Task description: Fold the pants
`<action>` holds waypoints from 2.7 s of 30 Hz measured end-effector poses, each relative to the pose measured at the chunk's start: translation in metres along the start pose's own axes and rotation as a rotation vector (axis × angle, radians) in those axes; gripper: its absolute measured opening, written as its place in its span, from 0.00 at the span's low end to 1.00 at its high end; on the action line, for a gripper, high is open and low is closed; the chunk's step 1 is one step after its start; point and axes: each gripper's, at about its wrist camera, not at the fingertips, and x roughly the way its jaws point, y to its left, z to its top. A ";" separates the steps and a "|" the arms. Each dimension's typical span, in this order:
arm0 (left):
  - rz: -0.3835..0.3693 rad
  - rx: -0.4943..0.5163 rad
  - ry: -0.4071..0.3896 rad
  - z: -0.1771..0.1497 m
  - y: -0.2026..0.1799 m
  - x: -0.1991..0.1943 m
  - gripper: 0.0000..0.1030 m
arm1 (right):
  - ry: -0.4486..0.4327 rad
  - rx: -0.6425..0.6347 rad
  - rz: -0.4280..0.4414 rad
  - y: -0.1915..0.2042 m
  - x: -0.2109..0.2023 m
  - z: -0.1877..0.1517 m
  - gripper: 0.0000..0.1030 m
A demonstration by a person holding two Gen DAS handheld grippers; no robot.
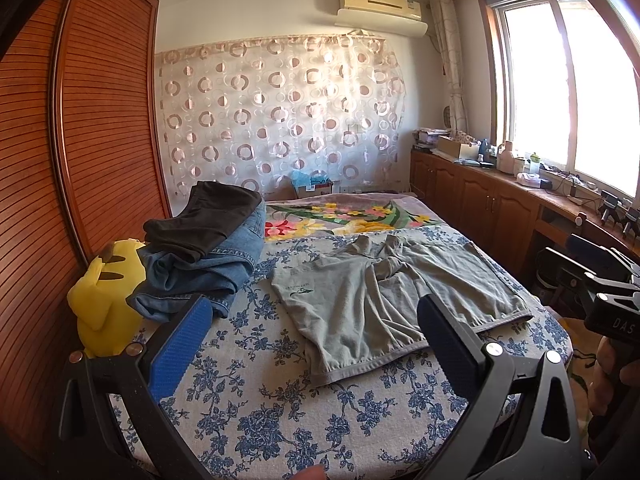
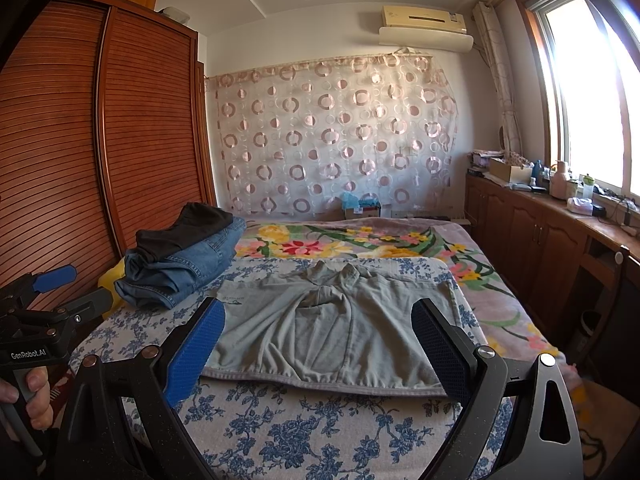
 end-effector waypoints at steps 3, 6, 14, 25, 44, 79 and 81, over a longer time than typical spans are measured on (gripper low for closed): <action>0.000 -0.002 -0.001 0.000 0.000 0.000 1.00 | 0.003 0.001 0.001 0.001 0.000 0.000 0.92; -0.003 -0.006 0.003 0.000 0.001 0.000 1.00 | 0.004 0.000 0.003 0.001 -0.001 0.000 0.92; -0.006 0.003 0.018 0.012 -0.018 -0.008 1.00 | 0.008 0.001 0.005 0.000 0.000 -0.001 0.92; -0.055 0.008 0.092 -0.017 -0.007 0.026 0.99 | 0.056 0.016 0.007 -0.017 0.008 -0.009 0.92; -0.057 0.025 0.285 -0.073 0.015 0.093 0.99 | 0.177 0.020 -0.060 -0.032 0.020 -0.012 0.92; -0.168 0.053 0.366 -0.074 0.015 0.127 0.38 | 0.397 0.013 -0.089 -0.032 0.003 0.032 0.20; -0.178 0.048 0.350 -0.072 0.014 0.125 0.31 | 0.386 0.018 -0.094 -0.030 0.003 0.033 0.11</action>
